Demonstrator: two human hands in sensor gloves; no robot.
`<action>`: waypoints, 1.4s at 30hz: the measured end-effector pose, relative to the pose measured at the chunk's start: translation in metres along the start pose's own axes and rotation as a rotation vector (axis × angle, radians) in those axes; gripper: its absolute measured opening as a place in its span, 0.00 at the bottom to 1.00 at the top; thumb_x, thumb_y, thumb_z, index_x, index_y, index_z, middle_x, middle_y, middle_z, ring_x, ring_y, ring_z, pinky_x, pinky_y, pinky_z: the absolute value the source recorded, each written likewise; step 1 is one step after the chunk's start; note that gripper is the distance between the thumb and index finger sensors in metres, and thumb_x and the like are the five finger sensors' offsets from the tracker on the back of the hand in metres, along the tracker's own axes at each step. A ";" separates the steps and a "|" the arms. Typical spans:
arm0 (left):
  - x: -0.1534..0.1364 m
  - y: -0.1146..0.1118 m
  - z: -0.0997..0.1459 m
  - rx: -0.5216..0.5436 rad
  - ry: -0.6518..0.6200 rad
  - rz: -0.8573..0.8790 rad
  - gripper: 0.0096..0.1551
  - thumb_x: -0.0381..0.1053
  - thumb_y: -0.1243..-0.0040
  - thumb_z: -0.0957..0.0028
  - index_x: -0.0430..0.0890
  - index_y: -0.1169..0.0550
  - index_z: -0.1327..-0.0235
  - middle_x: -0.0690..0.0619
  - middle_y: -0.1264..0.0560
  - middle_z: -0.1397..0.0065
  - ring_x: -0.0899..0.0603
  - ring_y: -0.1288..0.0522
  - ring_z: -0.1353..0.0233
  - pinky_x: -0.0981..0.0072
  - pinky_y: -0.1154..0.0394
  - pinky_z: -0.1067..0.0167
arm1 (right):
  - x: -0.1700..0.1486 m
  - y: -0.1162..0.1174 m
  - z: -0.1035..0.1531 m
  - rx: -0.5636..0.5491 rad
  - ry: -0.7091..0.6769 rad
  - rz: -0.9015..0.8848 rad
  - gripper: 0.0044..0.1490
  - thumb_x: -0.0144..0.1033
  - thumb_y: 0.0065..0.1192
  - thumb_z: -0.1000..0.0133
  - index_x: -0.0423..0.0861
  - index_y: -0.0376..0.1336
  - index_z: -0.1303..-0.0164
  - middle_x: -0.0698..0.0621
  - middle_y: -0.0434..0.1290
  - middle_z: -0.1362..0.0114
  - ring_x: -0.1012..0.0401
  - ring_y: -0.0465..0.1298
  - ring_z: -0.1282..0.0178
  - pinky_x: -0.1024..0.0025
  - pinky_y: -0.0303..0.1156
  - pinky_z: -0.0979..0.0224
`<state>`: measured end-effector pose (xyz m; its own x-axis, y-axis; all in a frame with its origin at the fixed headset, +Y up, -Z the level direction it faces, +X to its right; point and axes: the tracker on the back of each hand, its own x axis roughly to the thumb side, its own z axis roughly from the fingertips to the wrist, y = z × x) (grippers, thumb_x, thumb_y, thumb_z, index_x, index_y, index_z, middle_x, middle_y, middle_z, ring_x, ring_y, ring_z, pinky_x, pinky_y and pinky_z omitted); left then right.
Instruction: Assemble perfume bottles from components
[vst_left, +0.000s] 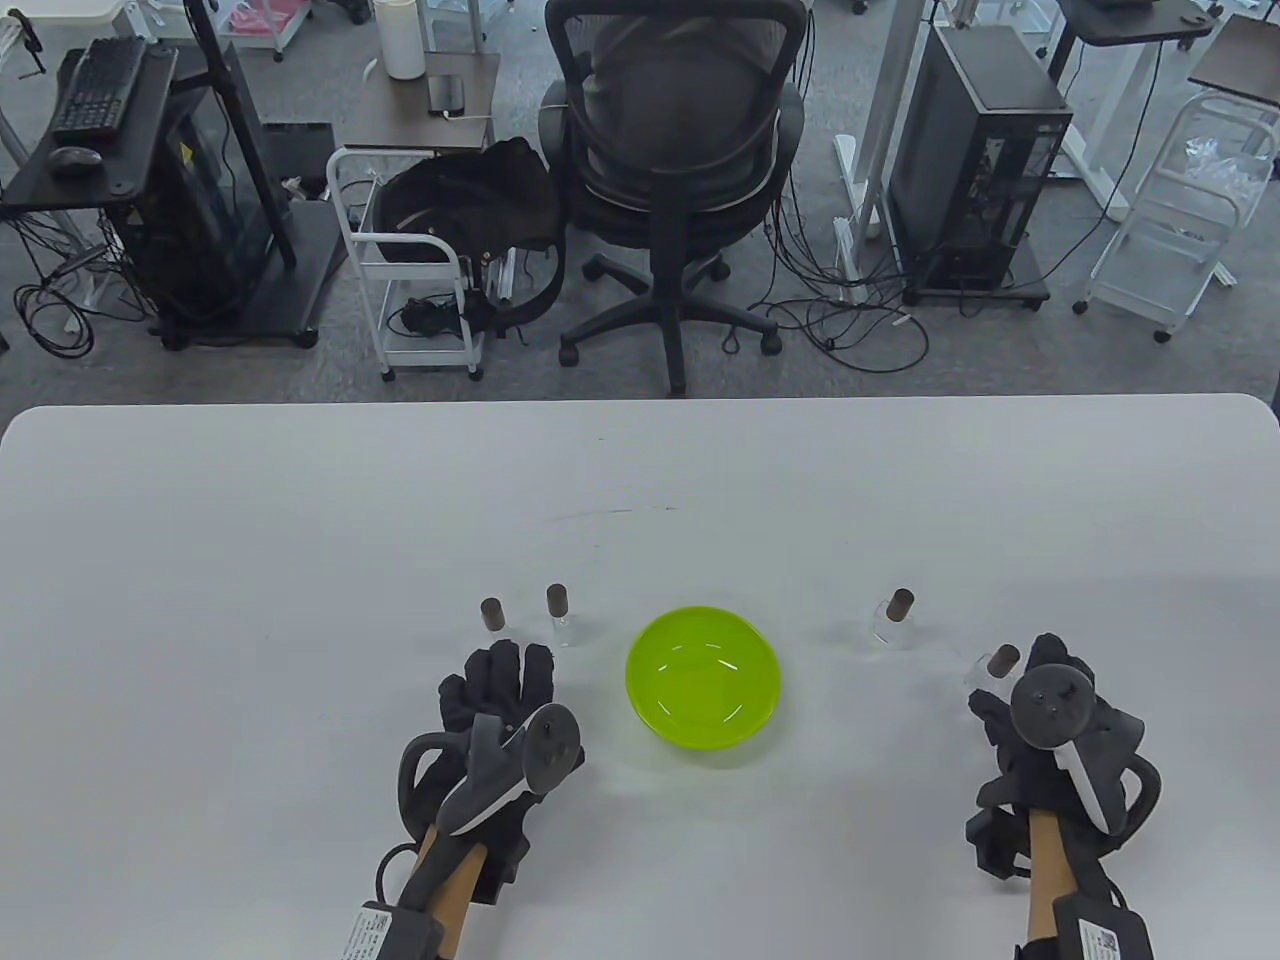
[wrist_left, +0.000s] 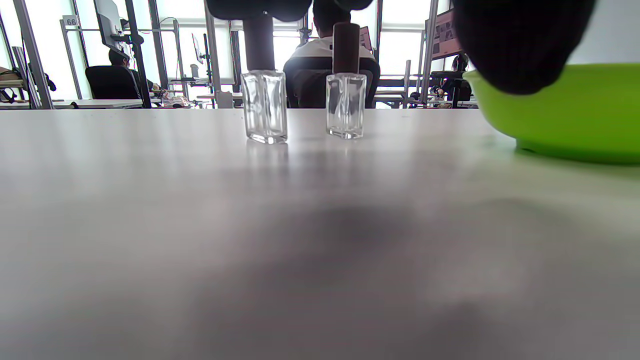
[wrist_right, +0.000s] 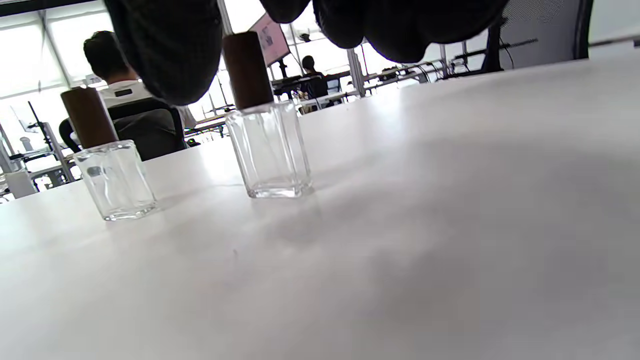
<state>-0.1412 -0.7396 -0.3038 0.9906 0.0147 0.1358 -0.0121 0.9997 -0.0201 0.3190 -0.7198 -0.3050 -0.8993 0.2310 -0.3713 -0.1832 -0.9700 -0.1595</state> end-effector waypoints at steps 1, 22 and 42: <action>0.000 0.000 0.000 0.002 0.001 0.000 0.63 0.73 0.43 0.53 0.45 0.51 0.12 0.35 0.51 0.11 0.26 0.47 0.14 0.30 0.50 0.20 | 0.004 -0.003 0.002 -0.013 -0.019 0.015 0.60 0.52 0.66 0.42 0.38 0.40 0.11 0.27 0.48 0.12 0.28 0.58 0.18 0.27 0.59 0.24; 0.000 -0.002 0.005 0.006 0.010 -0.015 0.63 0.75 0.47 0.52 0.45 0.53 0.12 0.35 0.54 0.11 0.24 0.52 0.13 0.26 0.55 0.20 | 0.105 0.024 0.074 0.039 -0.531 0.321 0.66 0.72 0.45 0.45 0.44 0.31 0.10 0.24 0.33 0.11 0.18 0.37 0.17 0.16 0.44 0.26; 0.008 -0.005 0.007 -0.011 0.009 -0.052 0.65 0.77 0.51 0.53 0.47 0.58 0.12 0.34 0.58 0.10 0.22 0.59 0.13 0.21 0.60 0.23 | 0.097 0.042 0.071 0.146 -0.526 0.363 0.66 0.74 0.40 0.45 0.44 0.27 0.12 0.23 0.28 0.13 0.18 0.32 0.19 0.17 0.40 0.26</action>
<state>-0.1347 -0.7442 -0.2958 0.9911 -0.0376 0.1279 0.0410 0.9989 -0.0245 0.1962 -0.7436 -0.2824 -0.9816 -0.1447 0.1245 0.1496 -0.9882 0.0314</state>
